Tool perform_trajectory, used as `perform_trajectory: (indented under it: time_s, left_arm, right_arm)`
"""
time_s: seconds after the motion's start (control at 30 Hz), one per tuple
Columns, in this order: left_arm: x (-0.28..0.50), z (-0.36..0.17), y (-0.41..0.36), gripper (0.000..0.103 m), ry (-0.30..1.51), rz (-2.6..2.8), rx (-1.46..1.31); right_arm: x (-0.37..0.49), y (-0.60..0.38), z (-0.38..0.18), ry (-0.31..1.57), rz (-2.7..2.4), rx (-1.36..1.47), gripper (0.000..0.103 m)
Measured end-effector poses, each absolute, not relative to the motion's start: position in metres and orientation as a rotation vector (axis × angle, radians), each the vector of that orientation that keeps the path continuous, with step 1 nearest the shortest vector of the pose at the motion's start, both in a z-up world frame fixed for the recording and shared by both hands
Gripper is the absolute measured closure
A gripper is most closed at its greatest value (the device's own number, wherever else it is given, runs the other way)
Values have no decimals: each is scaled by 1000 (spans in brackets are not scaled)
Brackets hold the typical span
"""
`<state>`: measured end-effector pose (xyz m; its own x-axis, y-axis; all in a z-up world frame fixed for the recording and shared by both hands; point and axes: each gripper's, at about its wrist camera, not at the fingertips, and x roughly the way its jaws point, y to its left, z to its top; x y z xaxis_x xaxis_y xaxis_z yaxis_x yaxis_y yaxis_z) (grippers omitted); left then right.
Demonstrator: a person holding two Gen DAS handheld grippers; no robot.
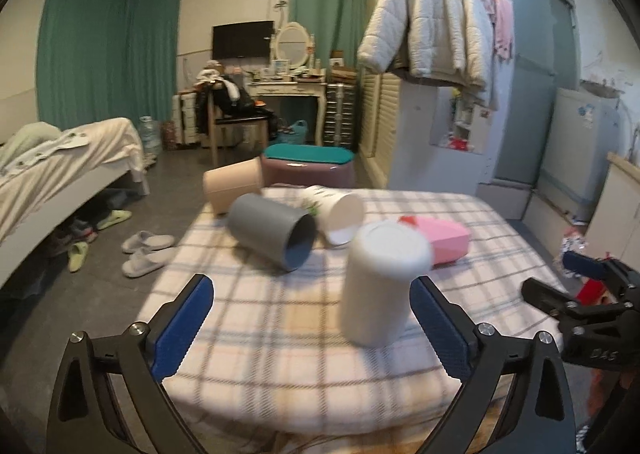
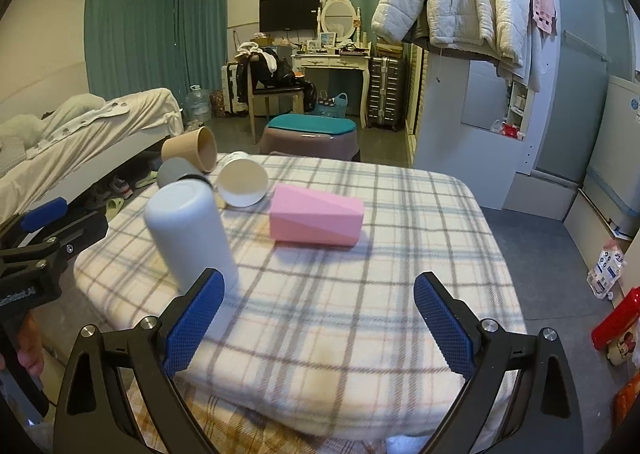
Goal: Flip cup upside down
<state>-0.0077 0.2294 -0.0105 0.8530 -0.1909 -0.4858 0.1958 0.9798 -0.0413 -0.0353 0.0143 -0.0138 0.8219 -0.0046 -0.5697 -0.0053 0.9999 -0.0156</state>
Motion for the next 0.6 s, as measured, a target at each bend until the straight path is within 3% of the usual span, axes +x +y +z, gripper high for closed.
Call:
perform_trajectory:
  time_s: [0.37, 0.43, 0.6]
  left_arm:
    - [-20, -31, 233, 0, 516, -92, 83]
    - [-22, -30, 233, 0, 513, -91, 81]
    - [-22, -31, 229, 0, 526, -105, 92]
  right_arm:
    - [-46, 26, -33, 612, 8, 0, 6]
    - [-46, 27, -34, 620, 17, -5, 0]
    - [-48, 30, -31, 613, 19, -14, 0]
